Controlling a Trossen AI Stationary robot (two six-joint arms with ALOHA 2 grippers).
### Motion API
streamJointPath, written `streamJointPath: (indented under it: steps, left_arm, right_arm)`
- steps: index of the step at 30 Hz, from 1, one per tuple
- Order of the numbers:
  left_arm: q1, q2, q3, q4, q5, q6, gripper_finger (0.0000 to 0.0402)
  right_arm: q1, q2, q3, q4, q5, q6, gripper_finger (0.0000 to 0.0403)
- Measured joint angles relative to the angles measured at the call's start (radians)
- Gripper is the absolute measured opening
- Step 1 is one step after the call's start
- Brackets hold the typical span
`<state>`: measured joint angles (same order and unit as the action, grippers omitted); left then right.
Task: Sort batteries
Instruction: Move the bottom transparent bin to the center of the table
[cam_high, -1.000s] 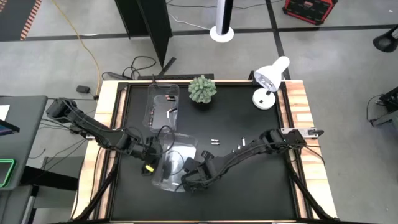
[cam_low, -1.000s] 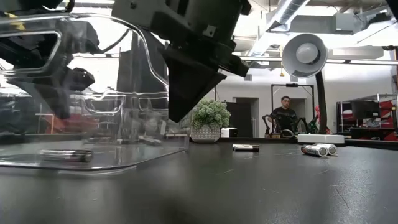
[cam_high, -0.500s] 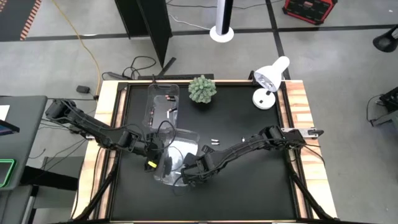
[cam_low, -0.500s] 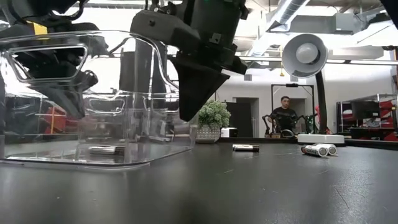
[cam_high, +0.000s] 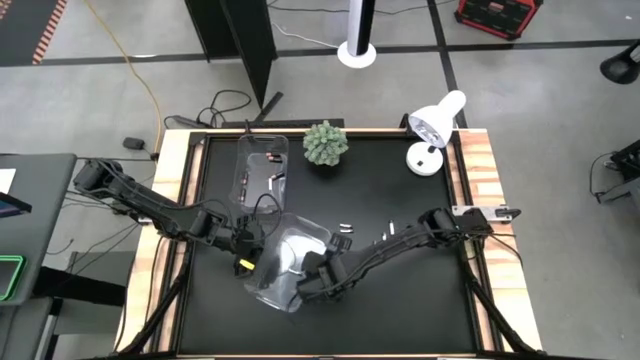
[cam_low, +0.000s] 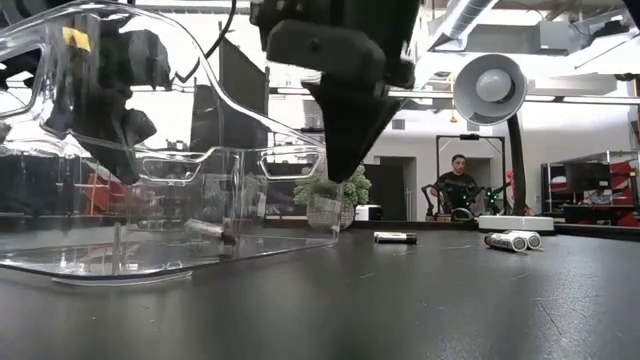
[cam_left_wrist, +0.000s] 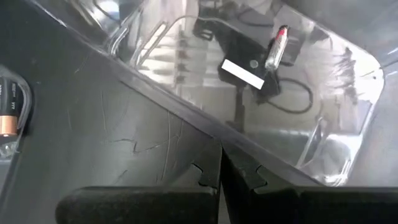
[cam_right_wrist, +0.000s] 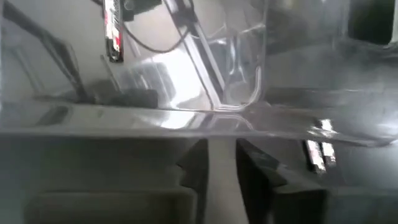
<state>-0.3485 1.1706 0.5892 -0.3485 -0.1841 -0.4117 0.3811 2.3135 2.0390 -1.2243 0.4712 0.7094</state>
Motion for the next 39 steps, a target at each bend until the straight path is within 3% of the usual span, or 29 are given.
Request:
streamJointPath:
  steps: [9, 14, 20, 25, 33, 39]
  left_arm:
    - [0.0, 0.0, 0.0, 0.022, -0.003, -0.037, 0.0002]
    - [0.0, 0.0, 0.0, 0.025, -0.004, -0.049, 0.0002]
    - [0.0, 0.001, 0.0, 0.03, -0.019, -0.049, 0.0002]
    - [0.0, 0.001, 0.0, 0.05, -0.039, -0.044, 0.0002]
    - [0.001, 0.001, -0.001, 0.081, -0.056, -0.048, 0.0002]
    - [0.001, 0.001, -0.001, 0.076, -0.057, -0.077, 0.0002]
  right_arm:
    - [0.02, -0.002, 0.087, -0.201, -0.003, -0.059, 0.0186]
    - [0.053, -0.038, 0.101, -0.298, 0.109, -0.148, 0.0194]
    - [0.054, -0.223, 0.021, -0.174, 0.208, -0.293, 0.0183]
    - [0.018, -0.441, -0.203, 0.0, 0.225, -0.408, 0.0181]
    - [-0.095, -0.855, -0.795, 0.453, 0.093, -0.43, 0.018]
    - [-0.135, -0.958, -1.104, 0.763, -0.055, -0.33, 0.018]
